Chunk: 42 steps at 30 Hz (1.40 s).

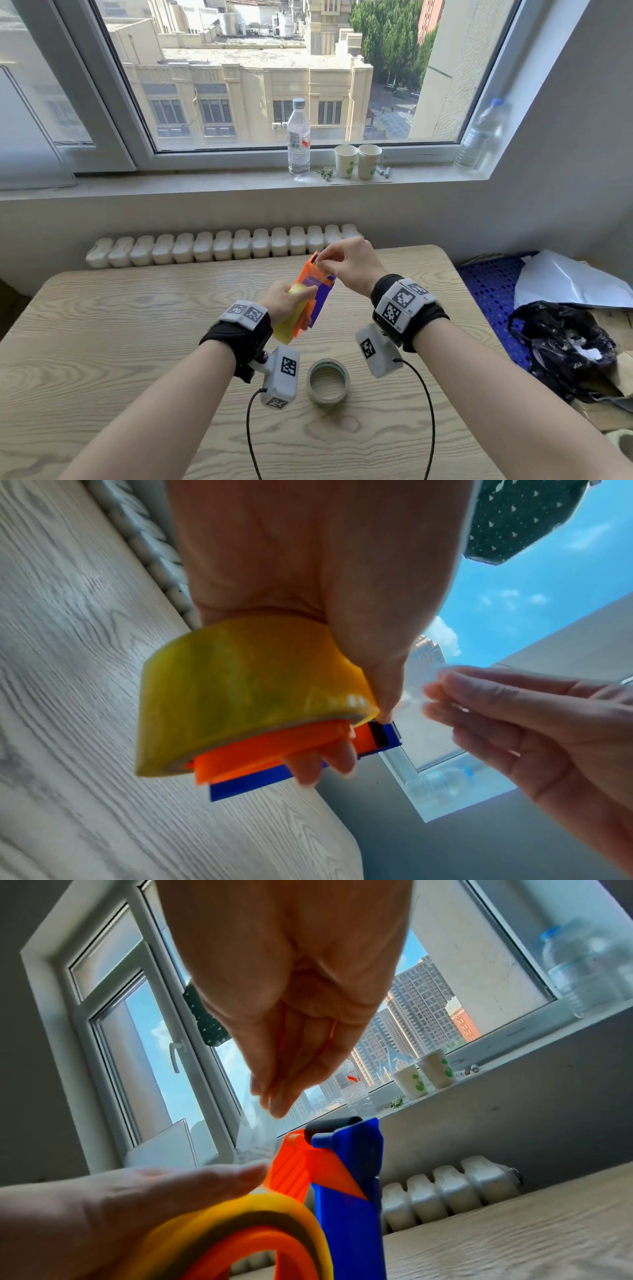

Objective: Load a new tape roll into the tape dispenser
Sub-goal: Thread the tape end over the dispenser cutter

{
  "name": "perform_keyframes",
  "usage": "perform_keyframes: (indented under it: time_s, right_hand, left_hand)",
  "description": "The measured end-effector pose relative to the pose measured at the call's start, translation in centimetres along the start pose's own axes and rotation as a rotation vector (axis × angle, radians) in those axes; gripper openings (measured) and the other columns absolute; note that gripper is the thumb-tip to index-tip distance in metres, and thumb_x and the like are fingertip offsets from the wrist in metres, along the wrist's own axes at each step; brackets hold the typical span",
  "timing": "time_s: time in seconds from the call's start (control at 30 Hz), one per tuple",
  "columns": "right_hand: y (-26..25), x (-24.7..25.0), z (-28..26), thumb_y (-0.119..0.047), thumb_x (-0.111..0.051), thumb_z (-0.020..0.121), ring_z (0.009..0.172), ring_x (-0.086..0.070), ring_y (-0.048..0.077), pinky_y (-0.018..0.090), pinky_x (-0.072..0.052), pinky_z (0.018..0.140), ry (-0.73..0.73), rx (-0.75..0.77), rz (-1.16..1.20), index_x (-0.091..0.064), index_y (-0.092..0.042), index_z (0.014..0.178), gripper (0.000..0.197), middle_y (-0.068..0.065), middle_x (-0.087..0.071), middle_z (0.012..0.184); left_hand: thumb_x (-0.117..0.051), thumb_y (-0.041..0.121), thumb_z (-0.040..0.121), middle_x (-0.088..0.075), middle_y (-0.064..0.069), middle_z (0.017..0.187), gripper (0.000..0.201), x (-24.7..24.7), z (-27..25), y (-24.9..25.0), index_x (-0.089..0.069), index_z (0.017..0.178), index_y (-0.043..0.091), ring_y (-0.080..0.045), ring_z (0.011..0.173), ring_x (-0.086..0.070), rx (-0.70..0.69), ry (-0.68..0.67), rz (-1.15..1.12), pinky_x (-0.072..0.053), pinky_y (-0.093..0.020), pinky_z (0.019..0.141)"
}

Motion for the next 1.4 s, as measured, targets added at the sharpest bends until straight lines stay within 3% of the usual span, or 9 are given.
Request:
perform_keyframes:
  time_s: [0.07,0.23,0.47,0.63,0.8,0.97,1.1,1.23,1.4]
  right_hand:
    - [0.0,0.2,0.1,-0.005,-0.069,0.075,0.074,-0.069,0.02,0.034,-0.058,0.074,0.004,-0.007,-0.023,-0.075,-0.005,0.083,0.01,0.013,-0.075,0.082]
    - [0.4,0.5,0.2,-0.006,-0.069,0.075,0.077,-0.07,0.021,0.04,-0.059,0.077,0.001,-0.047,-0.04,-0.075,-0.007,0.082,0.009,0.012,-0.075,0.083]
    - [0.1,1.5,0.2,-0.008,-0.069,0.076,0.079,-0.07,0.023,0.038,-0.057,0.08,0.054,-0.061,-0.031,-0.074,-0.006,0.079,0.007,0.014,-0.074,0.083]
    - [0.0,2.1,0.7,-0.007,-0.068,0.074,0.074,-0.07,0.022,0.037,-0.057,0.079,0.028,-0.086,-0.064,-0.074,-0.007,0.077,0.007,0.011,-0.074,0.078]
    - [0.3,2.5,0.8,-0.009,-0.069,0.075,0.074,-0.069,0.021,0.036,-0.057,0.08,0.035,-0.129,-0.055,-0.074,-0.008,0.077,0.006,0.009,-0.073,0.077]
    - [-0.1,2.2,0.5,-0.007,-0.068,0.074,0.079,-0.069,0.026,0.041,-0.057,0.079,0.03,-0.113,-0.041,-0.074,-0.006,0.076,0.006,0.013,-0.073,0.083]
    - [-0.3,2.4,0.5,-0.008,-0.067,0.073,0.078,-0.07,0.024,0.04,-0.057,0.08,0.068,-0.099,-0.035,-0.074,-0.008,0.073,0.006,0.012,-0.074,0.08]
    - [-0.5,3.0,0.9,-0.007,-0.066,0.073,0.074,-0.071,0.022,0.036,-0.057,0.079,0.077,-0.089,-0.049,-0.073,-0.01,0.07,0.008,0.01,-0.075,0.077]
    - [0.7,3.6,1.2,-0.005,-0.064,0.076,0.058,-0.066,0.011,0.022,-0.051,0.07,0.089,-0.174,-0.076,-0.073,-0.008,0.07,0.011,0.01,-0.075,0.075]
  left_hand:
    - [-0.059,0.032,0.088,-0.064,-0.011,0.059,0.03,0.1,-0.1,-0.2,-0.058,0.074,0.005,-0.018,0.043,-0.06,-0.002,-0.018,0.004,-0.051,-0.028,0.051]
    - [-0.062,0.009,0.085,-0.066,-0.008,0.067,0.005,-0.1,-1.0,-0.1,-0.058,0.085,0.007,-0.016,0.051,-0.063,-0.003,-0.13,-0.007,-0.053,-0.025,0.054]
    - [-0.058,0.028,0.089,-0.057,0.009,0.032,0.027,0.4,-1.4,0.3,-0.057,0.068,0.011,0.002,0.029,-0.053,-0.004,0.074,0.075,-0.04,-0.009,0.033]
    - [-0.06,0.038,0.086,-0.059,0.009,0.034,0.032,0.3,-1.4,-0.2,-0.06,0.066,0.012,0.002,0.029,-0.053,0.016,0.098,0.087,-0.038,-0.008,0.033]
    - [-0.06,0.015,0.085,-0.065,0.001,0.057,0.007,0.2,-1.3,-0.5,-0.06,0.084,0.008,-0.003,0.039,-0.061,0.044,-0.014,0.018,-0.046,-0.014,0.04]
    - [-0.056,0.025,0.09,-0.061,-0.007,0.065,0.02,0.1,-1.4,0.0,-0.058,0.087,0.005,-0.003,0.034,-0.057,0.032,0.013,0.089,-0.045,-0.013,0.039]
    - [-0.058,0.034,0.087,-0.065,-0.012,0.063,0.032,0.5,-0.8,-0.1,-0.06,0.089,0.003,-0.017,0.041,-0.059,0.058,0.014,0.108,-0.049,-0.029,0.054]
    - [-0.059,0.035,0.086,-0.064,-0.011,0.059,0.031,0.8,-0.5,-0.2,-0.059,0.088,0.004,-0.018,0.04,-0.058,0.065,0.03,0.121,-0.047,-0.029,0.05]
    - [-0.063,0.039,0.084,-0.063,-0.007,0.048,0.033,0.8,-0.4,-0.2,-0.059,0.074,0.008,-0.018,0.036,-0.056,0.04,0.083,0.117,-0.045,-0.027,0.045]
Point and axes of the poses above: each hand's wrist, its own z-axis towards the middle knuckle, its own x-axis out of the back of the hand, y = z × x, the point moved 5 cm from there along z, towards the middle knuckle
